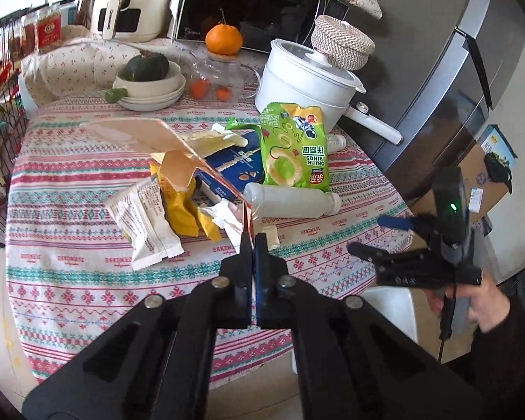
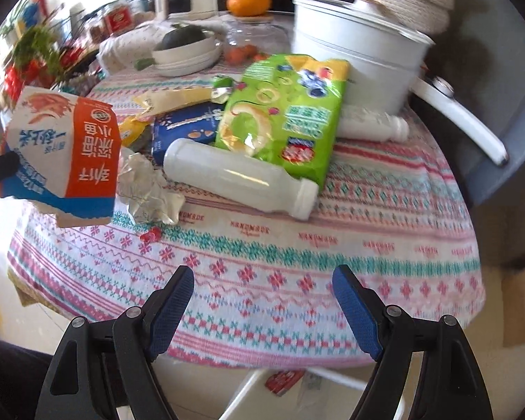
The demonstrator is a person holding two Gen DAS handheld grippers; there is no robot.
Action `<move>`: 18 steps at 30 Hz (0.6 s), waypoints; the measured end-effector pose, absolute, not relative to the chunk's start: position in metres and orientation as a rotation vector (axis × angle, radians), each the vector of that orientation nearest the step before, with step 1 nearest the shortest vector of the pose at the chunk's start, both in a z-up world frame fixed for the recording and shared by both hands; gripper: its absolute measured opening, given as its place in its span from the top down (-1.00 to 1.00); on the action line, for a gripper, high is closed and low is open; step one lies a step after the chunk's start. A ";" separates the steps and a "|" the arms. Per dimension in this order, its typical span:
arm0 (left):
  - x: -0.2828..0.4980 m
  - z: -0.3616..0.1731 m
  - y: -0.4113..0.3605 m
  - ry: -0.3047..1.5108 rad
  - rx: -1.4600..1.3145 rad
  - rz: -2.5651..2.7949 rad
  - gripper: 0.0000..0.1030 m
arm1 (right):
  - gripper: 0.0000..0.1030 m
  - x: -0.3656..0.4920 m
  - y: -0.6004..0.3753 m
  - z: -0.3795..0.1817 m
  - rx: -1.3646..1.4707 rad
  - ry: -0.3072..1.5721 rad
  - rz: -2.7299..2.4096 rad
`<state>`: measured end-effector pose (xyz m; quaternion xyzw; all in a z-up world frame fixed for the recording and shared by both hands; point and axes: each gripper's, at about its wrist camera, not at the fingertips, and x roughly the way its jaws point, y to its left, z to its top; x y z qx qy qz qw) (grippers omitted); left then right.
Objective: Collect trash
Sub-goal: 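Grasp the white-and-orange snack box with the left gripper, then grasp the white milk bottle with the right gripper and lift it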
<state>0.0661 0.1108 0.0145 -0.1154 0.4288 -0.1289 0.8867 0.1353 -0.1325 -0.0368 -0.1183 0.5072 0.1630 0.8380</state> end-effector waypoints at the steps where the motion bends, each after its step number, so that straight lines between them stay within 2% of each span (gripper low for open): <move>1: 0.065 0.015 0.111 0.889 -0.234 -0.268 0.98 | -0.61 0.143 -0.126 -0.039 -0.268 1.070 0.363; 18: 0.072 0.007 0.120 0.908 -0.222 -0.276 0.98 | -0.61 0.229 -0.046 -0.098 -0.614 1.091 0.423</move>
